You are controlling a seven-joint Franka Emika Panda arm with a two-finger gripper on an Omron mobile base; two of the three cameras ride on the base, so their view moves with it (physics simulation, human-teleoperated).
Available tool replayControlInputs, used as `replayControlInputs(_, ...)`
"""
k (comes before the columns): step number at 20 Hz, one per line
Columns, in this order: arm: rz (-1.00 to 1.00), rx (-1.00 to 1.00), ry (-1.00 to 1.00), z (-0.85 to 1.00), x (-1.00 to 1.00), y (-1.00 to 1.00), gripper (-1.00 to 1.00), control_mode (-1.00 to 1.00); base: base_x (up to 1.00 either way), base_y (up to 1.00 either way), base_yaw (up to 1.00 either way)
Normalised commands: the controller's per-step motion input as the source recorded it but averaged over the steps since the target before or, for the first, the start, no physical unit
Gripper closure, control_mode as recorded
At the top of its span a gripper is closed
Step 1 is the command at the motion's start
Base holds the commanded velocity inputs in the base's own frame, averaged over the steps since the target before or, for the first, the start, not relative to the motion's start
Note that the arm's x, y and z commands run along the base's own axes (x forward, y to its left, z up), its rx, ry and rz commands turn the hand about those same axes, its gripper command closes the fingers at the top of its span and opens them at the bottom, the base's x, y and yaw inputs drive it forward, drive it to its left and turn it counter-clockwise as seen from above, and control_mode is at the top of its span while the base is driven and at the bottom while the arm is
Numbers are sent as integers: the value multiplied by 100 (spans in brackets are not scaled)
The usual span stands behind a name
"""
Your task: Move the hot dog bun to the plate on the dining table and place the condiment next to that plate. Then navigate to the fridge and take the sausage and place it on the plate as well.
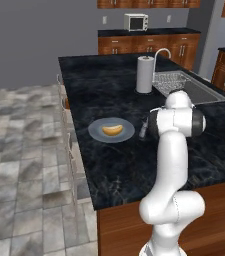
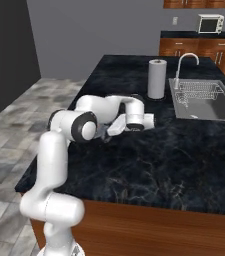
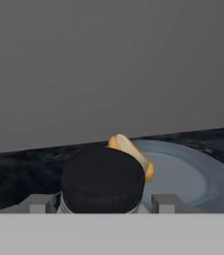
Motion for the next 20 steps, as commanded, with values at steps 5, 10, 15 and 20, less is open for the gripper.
replayControlInputs(5,1,3,0,-20,21,37,100,-100,0,0,0)
replayControlInputs(10,0,0,0,-17,32,31,100,-100,0,0,0)
replayControlInputs(15,0,-4,0,-33,14,17,100,-100,0,0,0)
replayControlInputs(20,0,-5,-1,-37,0,8,100,-100,0,0,0)
